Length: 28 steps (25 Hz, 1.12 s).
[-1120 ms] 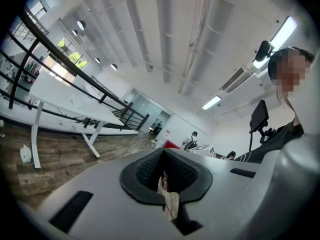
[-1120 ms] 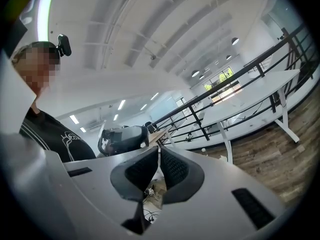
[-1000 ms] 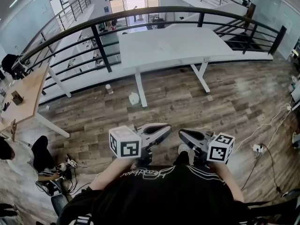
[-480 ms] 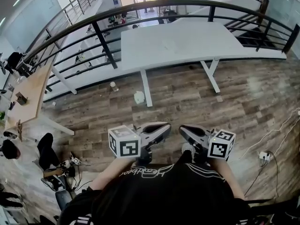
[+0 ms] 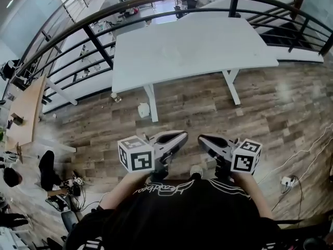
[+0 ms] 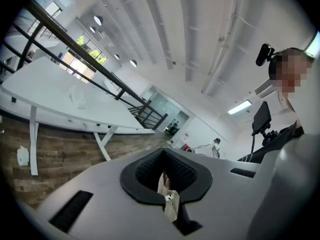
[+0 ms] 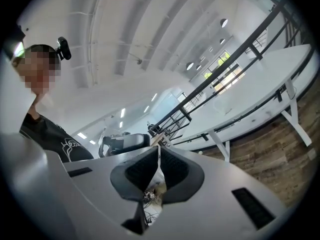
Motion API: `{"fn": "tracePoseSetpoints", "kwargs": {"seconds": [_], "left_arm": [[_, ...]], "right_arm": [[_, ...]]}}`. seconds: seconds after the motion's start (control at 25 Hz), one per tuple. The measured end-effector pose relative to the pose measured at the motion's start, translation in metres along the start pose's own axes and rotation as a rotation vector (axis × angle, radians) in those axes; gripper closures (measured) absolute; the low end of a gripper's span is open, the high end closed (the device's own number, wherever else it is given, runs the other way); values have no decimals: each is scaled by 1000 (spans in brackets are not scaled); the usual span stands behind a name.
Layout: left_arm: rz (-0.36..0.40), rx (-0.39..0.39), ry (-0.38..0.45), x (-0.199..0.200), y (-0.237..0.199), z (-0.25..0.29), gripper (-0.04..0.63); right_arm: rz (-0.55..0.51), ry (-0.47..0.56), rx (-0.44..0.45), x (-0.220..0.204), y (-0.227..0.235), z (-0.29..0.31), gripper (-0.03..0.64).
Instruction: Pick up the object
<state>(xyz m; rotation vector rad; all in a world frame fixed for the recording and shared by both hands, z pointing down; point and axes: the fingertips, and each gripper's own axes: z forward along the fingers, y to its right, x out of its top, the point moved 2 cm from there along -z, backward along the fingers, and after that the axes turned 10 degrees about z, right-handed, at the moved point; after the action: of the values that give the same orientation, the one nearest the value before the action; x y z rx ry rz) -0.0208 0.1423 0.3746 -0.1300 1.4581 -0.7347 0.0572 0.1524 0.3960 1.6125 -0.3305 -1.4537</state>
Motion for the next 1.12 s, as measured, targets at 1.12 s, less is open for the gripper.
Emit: {"fn": "tracePoseSetpoints", "kwargs": {"seconds": [1.12], "left_arm": [[6,44,15,42,-62,145,588]], "right_arm": [[-111,10,-55,124,126,-56,595]]}}
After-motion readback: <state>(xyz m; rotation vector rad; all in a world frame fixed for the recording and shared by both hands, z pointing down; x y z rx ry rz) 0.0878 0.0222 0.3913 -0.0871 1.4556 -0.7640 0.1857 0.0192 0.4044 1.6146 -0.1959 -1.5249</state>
